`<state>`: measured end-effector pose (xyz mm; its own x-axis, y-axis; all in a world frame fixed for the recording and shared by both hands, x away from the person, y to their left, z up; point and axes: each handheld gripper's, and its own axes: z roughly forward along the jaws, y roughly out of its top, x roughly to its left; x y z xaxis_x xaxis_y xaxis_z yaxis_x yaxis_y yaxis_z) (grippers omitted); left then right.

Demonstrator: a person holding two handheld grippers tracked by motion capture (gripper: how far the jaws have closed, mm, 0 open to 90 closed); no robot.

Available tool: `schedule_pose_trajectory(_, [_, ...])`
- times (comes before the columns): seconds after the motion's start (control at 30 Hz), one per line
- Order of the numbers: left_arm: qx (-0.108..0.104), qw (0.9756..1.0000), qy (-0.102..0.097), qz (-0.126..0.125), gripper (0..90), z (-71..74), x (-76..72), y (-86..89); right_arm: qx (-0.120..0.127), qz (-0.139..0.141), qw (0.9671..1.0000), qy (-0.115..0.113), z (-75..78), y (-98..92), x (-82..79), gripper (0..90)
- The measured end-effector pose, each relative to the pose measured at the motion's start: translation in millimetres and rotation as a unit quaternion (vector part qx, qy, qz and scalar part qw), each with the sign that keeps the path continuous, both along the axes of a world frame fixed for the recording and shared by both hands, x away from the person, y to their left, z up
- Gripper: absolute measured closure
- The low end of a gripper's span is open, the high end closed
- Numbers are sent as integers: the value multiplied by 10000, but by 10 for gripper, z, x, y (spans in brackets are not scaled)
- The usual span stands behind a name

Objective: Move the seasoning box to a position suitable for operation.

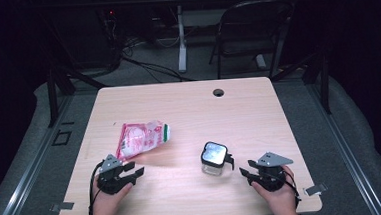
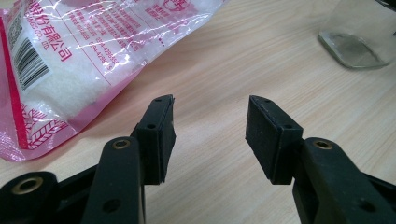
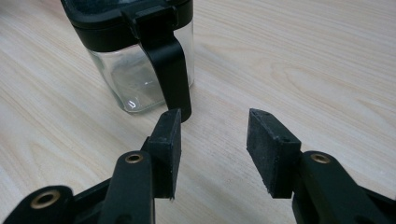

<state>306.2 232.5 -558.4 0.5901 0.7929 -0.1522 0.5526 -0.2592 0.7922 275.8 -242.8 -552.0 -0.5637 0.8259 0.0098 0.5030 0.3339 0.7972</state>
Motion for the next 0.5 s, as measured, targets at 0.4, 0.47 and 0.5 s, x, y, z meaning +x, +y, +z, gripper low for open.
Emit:
schedule_pose_trajectory(0.4, [16,10000,-24,-25,520,6,-7,-4,10,-67,9999,-116,26,21,-15,555])
schedule_pose_trajectory(0.47, [8,10000,-22,-20,520,8,-14,-2,18,-72,9999,-109,28,24,-14,556])
schedule_pose_trajectory(0.5, [18,10000,-33,-1,520,11,-18,0,30,-66,9999,-99,26,27,-11,557])
